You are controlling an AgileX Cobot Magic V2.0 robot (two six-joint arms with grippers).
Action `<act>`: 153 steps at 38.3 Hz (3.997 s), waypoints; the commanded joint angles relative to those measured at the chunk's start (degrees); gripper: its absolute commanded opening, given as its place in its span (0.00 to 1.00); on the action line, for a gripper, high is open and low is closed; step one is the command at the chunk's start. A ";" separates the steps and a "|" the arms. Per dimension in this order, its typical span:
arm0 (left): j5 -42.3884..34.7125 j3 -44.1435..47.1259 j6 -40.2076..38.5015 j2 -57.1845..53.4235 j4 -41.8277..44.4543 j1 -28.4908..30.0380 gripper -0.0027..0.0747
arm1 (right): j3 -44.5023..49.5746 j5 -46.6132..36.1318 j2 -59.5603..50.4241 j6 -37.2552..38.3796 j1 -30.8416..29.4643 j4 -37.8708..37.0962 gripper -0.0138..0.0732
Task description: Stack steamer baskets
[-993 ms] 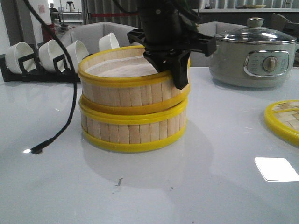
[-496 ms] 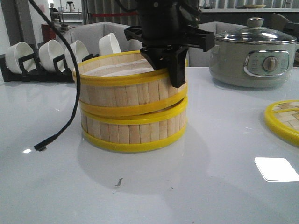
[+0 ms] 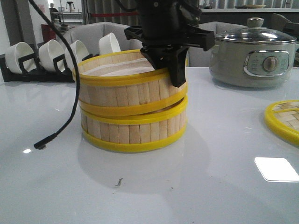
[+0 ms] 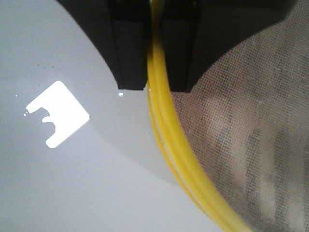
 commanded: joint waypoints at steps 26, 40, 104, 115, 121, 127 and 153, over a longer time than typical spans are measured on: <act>-4.27 -2.17 -0.18 -3.84 -1.63 -0.26 0.15 | -2.26 -4.15 0.27 -0.20 0.03 -0.46 0.80; -3.87 -2.17 -0.18 -3.72 -2.28 -0.26 0.15 | -2.26 -4.08 0.27 -0.20 0.03 -0.46 0.80; -2.51 -2.38 -0.56 -11.93 8.73 2.16 0.18 | -2.26 -4.18 0.27 -0.20 0.03 -0.46 0.80; -1.09 -1.93 -0.55 -26.76 7.71 15.05 0.15 | -2.26 -4.45 0.27 -0.20 0.03 -0.46 0.80; -2.84 3.31 -0.77 -35.59 7.66 23.50 0.15 | -2.26 -4.63 0.27 -0.20 0.03 -0.46 0.80; -7.24 14.48 -2.36 -46.36 7.66 32.08 0.15 | -2.26 -4.73 0.27 -0.20 0.03 -0.46 0.80; -26.69 64.56 -8.23 -87.54 10.48 35.36 0.15 | -2.26 -5.55 0.27 -0.20 3.14 -0.46 0.80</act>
